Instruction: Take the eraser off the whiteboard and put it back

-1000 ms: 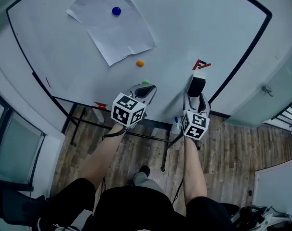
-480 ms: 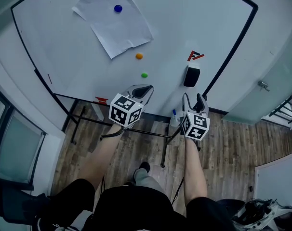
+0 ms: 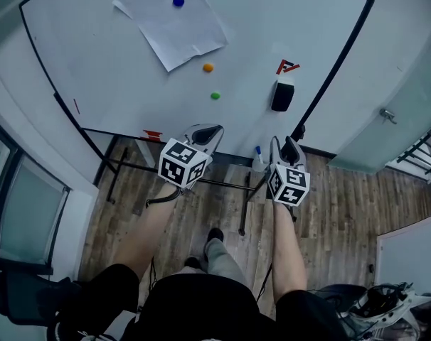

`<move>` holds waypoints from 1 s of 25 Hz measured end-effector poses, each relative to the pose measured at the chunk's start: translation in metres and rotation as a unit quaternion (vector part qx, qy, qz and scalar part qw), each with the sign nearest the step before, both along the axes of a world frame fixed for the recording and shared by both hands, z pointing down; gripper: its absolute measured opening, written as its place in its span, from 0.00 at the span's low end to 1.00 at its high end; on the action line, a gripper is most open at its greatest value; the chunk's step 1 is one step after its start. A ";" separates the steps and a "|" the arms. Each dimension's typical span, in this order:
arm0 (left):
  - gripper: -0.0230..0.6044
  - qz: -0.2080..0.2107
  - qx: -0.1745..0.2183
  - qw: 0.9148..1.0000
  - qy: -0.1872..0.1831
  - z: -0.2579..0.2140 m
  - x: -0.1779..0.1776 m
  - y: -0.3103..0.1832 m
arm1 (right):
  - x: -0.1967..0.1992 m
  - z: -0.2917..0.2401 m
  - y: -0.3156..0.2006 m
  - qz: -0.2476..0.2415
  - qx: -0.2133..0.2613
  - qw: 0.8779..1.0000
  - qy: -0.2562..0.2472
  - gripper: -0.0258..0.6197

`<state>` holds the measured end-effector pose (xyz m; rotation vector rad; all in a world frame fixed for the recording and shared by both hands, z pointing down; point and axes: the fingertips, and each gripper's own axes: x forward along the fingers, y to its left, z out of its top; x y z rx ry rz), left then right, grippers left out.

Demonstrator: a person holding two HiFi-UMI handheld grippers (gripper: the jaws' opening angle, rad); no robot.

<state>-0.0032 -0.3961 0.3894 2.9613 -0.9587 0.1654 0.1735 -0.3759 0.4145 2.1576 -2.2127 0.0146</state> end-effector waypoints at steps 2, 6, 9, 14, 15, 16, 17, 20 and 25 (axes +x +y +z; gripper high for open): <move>0.07 0.000 -0.006 1.000 -0.001 0.004 -0.001 0.005 | 0.000 -0.001 0.006 -0.002 0.000 1.000 -0.002 0.24; 0.07 -0.005 -0.011 1.000 -0.002 0.010 -0.002 0.012 | -0.002 -0.001 0.014 -0.015 -0.001 1.000 0.001 0.14; 0.07 -0.011 -0.014 1.000 -0.003 0.013 0.001 0.012 | -0.001 0.002 0.016 -0.030 -0.003 1.000 0.004 0.12; 0.07 -0.025 -0.012 1.000 -0.003 0.011 0.017 0.010 | 0.012 0.005 0.015 -0.054 -0.007 0.998 0.011 0.09; 0.07 -0.029 -0.012 1.000 -0.002 0.011 0.020 0.011 | 0.015 0.005 0.015 -0.060 -0.009 0.998 0.011 0.09; 0.07 -0.033 -0.012 0.999 -0.001 0.010 0.024 0.011 | 0.018 0.005 0.014 -0.065 -0.010 0.998 0.011 0.09; 0.07 -0.038 -0.012 0.999 0.000 0.009 0.027 0.012 | 0.022 0.004 0.014 -0.071 -0.011 0.997 0.012 0.09; 0.07 -0.054 -0.012 0.998 0.001 0.009 0.036 0.014 | 0.031 0.002 0.013 -0.089 -0.014 0.996 0.014 0.08; 0.07 -0.081 -0.015 0.997 0.003 0.011 0.048 0.016 | 0.043 0.002 0.012 -0.122 -0.018 0.992 0.016 0.08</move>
